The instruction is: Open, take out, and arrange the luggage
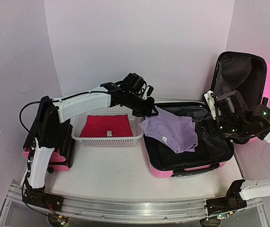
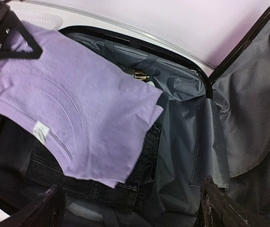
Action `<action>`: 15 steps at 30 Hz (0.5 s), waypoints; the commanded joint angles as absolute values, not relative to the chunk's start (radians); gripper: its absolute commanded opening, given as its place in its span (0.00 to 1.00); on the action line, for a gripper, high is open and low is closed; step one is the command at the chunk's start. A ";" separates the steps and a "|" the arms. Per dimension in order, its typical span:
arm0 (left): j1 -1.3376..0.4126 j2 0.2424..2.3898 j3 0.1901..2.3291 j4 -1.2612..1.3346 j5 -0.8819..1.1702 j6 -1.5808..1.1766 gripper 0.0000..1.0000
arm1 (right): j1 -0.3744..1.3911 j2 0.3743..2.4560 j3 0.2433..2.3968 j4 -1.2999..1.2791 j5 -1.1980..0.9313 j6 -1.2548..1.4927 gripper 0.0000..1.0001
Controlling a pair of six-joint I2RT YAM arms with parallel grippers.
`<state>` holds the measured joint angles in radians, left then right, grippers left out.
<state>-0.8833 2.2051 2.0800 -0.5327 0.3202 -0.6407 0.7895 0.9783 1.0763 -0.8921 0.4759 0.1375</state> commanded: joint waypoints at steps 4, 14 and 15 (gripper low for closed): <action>-0.814 1.999 2.052 -0.552 0.368 -0.520 0.00 | 0.787 1.006 1.130 -0.881 0.470 0.147 0.98; -0.619 1.858 1.899 -0.697 0.488 -0.383 0.00 | 0.786 1.045 1.150 -0.881 0.458 0.143 0.98; -0.597 1.856 1.877 -0.701 0.516 -0.362 0.00 | 0.786 1.049 1.152 -0.881 0.457 0.142 0.98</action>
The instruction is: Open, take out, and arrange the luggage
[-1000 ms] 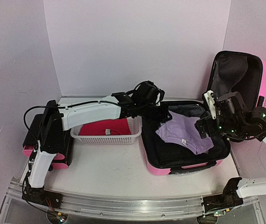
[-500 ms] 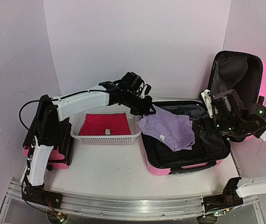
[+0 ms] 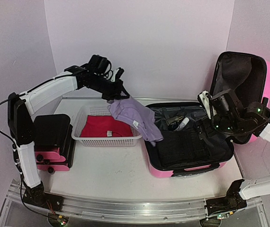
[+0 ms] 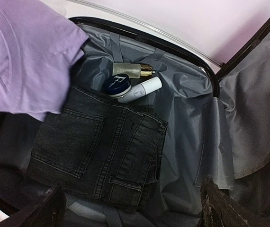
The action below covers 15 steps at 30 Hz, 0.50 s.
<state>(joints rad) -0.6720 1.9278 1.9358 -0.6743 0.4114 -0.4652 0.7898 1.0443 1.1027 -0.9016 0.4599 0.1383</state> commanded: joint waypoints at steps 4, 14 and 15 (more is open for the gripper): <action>-0.530 1.844 1.836 -0.738 0.531 -0.265 0.00 | 0.786 1.064 1.166 -0.881 0.451 0.143 0.98; -0.390 1.812 1.725 -0.747 0.475 -0.165 0.00 | 0.787 1.063 1.161 -0.883 0.443 0.156 0.98; -0.381 1.810 1.721 -0.747 0.472 -0.158 0.00 | 0.786 1.064 1.162 -0.884 0.443 0.156 0.98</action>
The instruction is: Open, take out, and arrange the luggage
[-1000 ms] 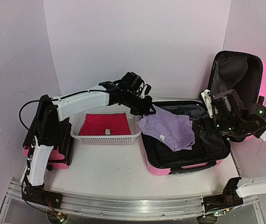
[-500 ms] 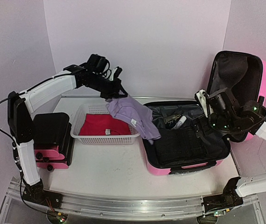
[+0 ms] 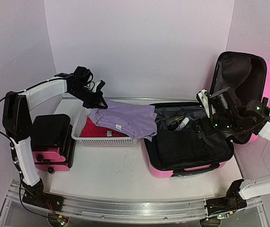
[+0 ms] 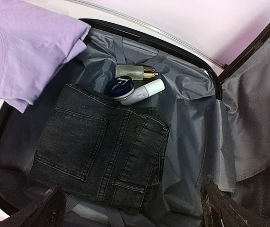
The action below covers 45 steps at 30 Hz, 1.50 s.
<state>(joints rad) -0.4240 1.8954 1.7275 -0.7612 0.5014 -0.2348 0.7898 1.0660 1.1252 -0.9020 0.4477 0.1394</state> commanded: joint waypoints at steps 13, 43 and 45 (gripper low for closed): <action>-0.326 1.833 1.571 -0.669 0.429 -0.170 0.00 | 0.786 1.064 1.166 -0.896 0.444 0.158 0.98; -0.496 1.668 1.573 -0.792 -0.169 -0.135 0.49 | 0.786 1.126 1.174 -0.890 0.397 0.164 0.98; -0.495 1.721 1.605 -0.791 -0.142 -0.136 0.40 | 0.786 1.135 1.171 -0.882 0.378 0.172 0.98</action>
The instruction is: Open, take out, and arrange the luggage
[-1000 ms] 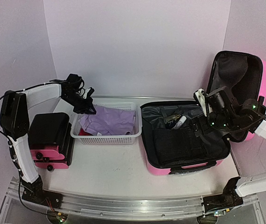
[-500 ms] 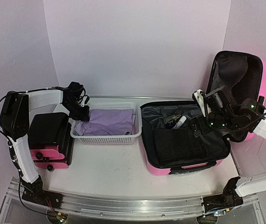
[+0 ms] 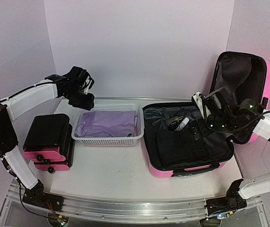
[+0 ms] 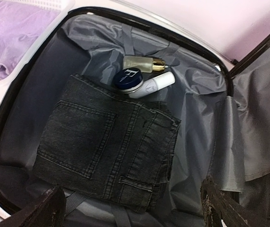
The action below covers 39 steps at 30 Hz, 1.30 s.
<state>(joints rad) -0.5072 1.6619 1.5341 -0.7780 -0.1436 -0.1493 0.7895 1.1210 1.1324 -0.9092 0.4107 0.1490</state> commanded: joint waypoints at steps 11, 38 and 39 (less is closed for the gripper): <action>-0.421 2.007 1.666 -0.802 -0.070 -0.180 0.50 | 0.786 1.270 1.200 -0.922 0.253 0.203 0.98; -0.472 1.421 1.465 -0.692 0.308 -0.253 0.89 | 0.897 1.975 1.567 -1.074 0.436 0.749 0.98; -0.472 1.416 1.457 -0.687 0.314 -0.254 0.89 | 0.902 2.003 1.586 -1.091 0.453 0.753 0.98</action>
<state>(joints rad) -0.4667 1.4635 1.4841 -0.7540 0.2504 -0.2306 0.8864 1.9228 1.5021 -1.0126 0.3370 0.6861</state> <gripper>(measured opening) 0.892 0.984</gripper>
